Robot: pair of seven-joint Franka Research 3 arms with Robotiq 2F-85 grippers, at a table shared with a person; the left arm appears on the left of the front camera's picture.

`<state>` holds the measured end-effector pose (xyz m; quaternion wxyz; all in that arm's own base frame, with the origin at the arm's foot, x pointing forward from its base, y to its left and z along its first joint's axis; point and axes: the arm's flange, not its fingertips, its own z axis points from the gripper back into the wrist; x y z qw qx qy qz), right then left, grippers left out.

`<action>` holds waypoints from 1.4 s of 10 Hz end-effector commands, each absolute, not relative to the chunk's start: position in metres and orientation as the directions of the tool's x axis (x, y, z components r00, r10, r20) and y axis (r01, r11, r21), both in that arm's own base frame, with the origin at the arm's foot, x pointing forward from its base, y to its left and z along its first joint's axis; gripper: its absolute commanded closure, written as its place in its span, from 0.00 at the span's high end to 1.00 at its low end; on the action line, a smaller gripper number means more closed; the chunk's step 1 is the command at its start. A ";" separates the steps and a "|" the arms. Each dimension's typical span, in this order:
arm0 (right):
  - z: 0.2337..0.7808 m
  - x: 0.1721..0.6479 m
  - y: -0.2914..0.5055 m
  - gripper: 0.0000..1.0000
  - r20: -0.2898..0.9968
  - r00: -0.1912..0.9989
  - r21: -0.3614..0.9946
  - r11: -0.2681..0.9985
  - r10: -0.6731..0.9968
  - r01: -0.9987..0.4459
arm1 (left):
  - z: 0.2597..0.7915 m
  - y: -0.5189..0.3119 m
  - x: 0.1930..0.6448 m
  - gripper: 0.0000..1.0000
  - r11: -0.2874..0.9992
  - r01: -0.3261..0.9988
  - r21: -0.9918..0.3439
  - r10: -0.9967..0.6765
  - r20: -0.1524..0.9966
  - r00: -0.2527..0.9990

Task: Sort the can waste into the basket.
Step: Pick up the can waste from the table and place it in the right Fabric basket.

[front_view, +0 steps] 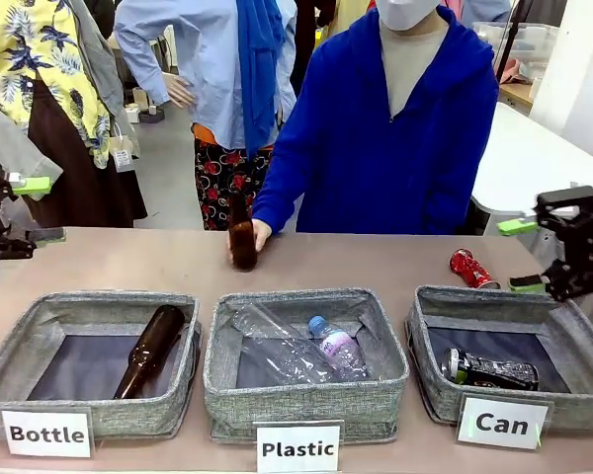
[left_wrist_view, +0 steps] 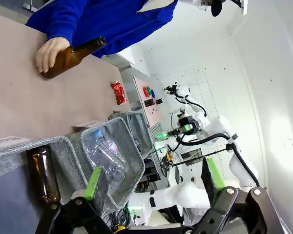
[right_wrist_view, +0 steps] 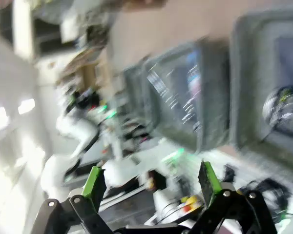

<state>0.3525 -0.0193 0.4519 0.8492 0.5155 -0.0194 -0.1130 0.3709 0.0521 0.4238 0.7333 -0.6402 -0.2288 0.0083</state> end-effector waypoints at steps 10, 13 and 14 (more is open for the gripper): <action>0.460 0.432 -0.009 1.00 0.165 0.956 0.262 0.945 -0.244 0.196 | 0.477 0.151 0.356 1.00 0.096 0.290 -0.952 0.543 0.294 0.786; 0.436 0.509 -0.003 1.00 0.225 0.963 0.095 0.987 -0.151 0.133 | 0.483 0.189 0.330 1.00 0.066 0.293 -0.954 0.578 0.276 0.768; 0.428 0.530 -0.007 1.00 0.239 0.962 0.039 0.991 -0.136 0.131 | 0.477 0.196 0.327 1.00 0.004 0.257 -0.966 0.552 0.216 0.805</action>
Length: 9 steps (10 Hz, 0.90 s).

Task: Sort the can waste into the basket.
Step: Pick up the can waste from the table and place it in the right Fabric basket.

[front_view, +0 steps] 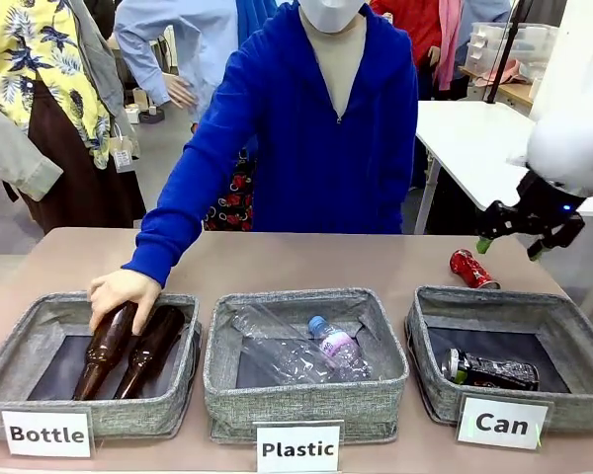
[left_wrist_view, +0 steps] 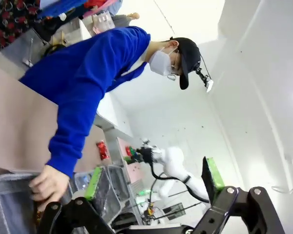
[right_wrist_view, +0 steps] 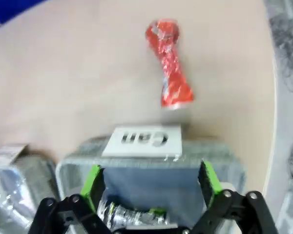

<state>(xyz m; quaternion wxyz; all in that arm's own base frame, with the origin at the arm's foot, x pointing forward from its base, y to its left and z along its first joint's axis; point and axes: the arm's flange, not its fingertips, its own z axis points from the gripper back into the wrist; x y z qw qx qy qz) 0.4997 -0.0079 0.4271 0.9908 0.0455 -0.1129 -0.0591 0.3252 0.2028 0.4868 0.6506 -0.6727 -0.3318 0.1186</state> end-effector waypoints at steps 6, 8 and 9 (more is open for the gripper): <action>0.355 0.586 -0.030 1.00 0.250 0.967 0.018 0.999 -0.048 0.045 | 0.452 0.188 0.329 1.00 -0.079 0.167 -0.983 0.504 0.105 0.857; 0.338 0.592 -0.027 1.00 0.218 0.975 0.038 0.999 -0.040 0.032 | 0.441 0.159 0.332 1.00 -0.064 0.108 -0.992 0.426 0.071 0.902; 0.329 0.594 -0.024 1.00 0.210 0.977 0.038 0.999 -0.031 0.023 | 0.435 0.136 0.334 1.00 -0.041 0.080 -0.996 0.369 0.060 0.927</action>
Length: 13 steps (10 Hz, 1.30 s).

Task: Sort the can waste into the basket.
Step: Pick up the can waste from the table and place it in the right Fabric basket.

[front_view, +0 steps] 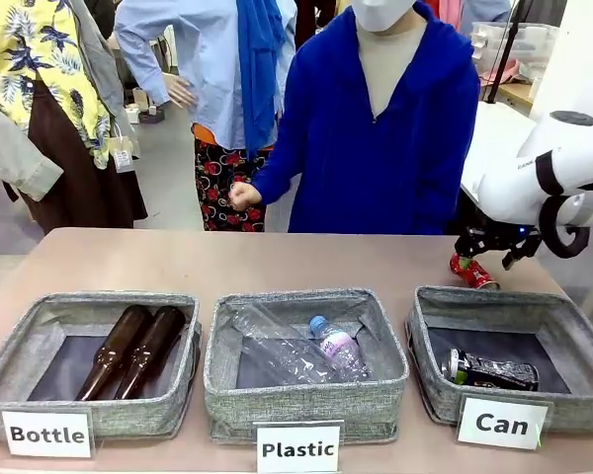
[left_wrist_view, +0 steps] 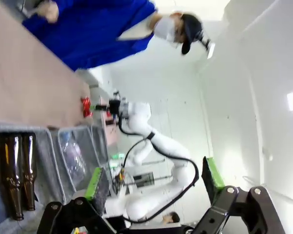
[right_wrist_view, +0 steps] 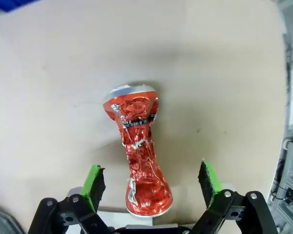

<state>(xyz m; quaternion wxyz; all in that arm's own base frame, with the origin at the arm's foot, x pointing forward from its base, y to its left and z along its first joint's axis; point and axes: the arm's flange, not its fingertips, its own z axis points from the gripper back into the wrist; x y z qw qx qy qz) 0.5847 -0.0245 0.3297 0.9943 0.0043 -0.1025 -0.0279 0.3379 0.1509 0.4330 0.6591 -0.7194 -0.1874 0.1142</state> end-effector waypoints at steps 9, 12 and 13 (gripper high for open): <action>0.294 0.601 -0.012 1.00 0.142 0.990 0.047 0.999 -0.024 0.017 | 0.392 0.048 0.362 1.00 0.245 0.009 -0.969 0.172 0.053 0.984; 0.295 0.601 -0.013 0.00 0.138 0.990 0.047 0.998 -0.034 0.028 | 0.392 0.048 0.362 1.00 0.245 0.009 -0.969 0.172 0.053 0.984; 0.294 0.601 -0.013 0.35 0.135 0.990 0.046 0.998 -0.040 0.035 | 0.392 0.048 0.362 1.00 0.245 0.009 -0.969 0.172 0.053 0.984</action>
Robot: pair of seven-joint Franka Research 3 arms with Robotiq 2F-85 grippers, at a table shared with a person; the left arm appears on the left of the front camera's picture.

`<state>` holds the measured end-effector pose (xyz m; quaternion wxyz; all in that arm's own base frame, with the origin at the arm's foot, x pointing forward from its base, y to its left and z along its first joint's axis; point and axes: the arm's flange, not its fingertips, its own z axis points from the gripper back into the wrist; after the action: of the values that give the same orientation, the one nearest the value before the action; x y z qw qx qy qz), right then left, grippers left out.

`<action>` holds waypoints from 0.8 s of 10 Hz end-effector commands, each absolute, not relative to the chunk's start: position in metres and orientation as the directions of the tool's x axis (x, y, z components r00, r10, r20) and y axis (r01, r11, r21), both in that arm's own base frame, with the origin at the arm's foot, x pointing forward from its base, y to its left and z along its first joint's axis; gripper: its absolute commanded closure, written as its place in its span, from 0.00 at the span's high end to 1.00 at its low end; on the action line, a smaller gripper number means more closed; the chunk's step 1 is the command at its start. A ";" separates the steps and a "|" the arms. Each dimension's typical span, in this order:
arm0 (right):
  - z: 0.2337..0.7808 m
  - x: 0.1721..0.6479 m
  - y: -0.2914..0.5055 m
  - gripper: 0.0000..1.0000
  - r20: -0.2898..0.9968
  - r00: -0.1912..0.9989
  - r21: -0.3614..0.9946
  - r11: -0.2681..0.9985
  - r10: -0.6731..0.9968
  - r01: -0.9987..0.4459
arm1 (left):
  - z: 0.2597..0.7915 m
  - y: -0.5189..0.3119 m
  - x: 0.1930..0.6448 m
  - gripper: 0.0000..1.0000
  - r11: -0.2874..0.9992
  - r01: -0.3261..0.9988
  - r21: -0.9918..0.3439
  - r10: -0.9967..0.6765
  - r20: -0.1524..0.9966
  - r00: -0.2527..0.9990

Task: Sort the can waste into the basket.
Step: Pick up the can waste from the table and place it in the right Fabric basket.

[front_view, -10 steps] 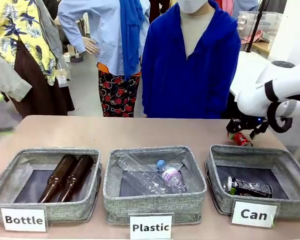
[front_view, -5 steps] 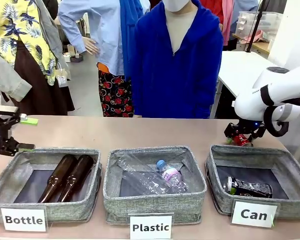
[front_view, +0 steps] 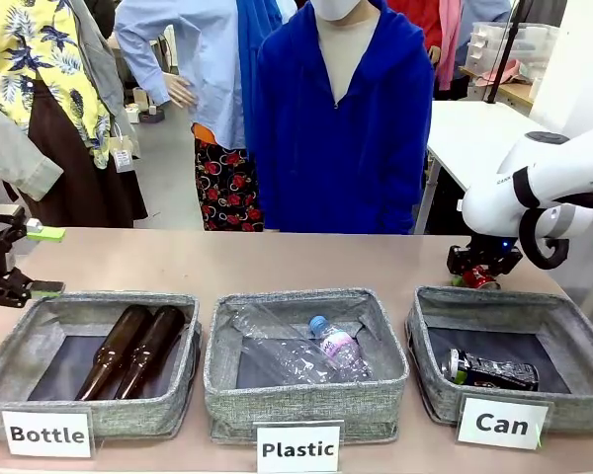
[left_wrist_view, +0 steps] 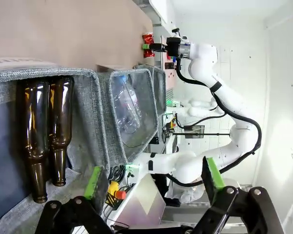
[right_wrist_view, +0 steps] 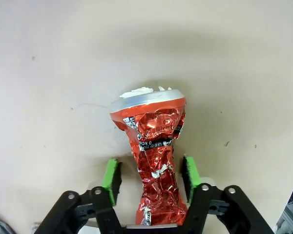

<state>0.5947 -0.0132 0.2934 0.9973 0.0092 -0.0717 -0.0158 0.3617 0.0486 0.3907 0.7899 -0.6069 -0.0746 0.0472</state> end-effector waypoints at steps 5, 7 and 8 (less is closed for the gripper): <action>0.296 0.601 -0.007 0.00 0.135 0.990 0.064 0.998 -0.035 0.026 | 0.392 0.048 0.362 1.00 0.245 0.009 -0.969 0.172 0.053 0.984; 0.301 0.600 -0.004 0.00 0.138 0.990 0.069 0.997 -0.031 0.021 | 0.392 0.048 0.362 1.00 0.245 0.009 -0.969 0.172 0.053 0.984; 0.304 0.599 -0.002 0.00 0.138 0.990 0.069 0.998 -0.025 0.015 | 0.392 0.048 0.362 1.00 0.245 0.009 -0.969 0.172 0.053 0.984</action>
<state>0.5975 -0.0053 0.2988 0.9969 0.0208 -0.0733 -0.0208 0.3617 0.0486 0.3907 0.7899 -0.6069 -0.0746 0.0472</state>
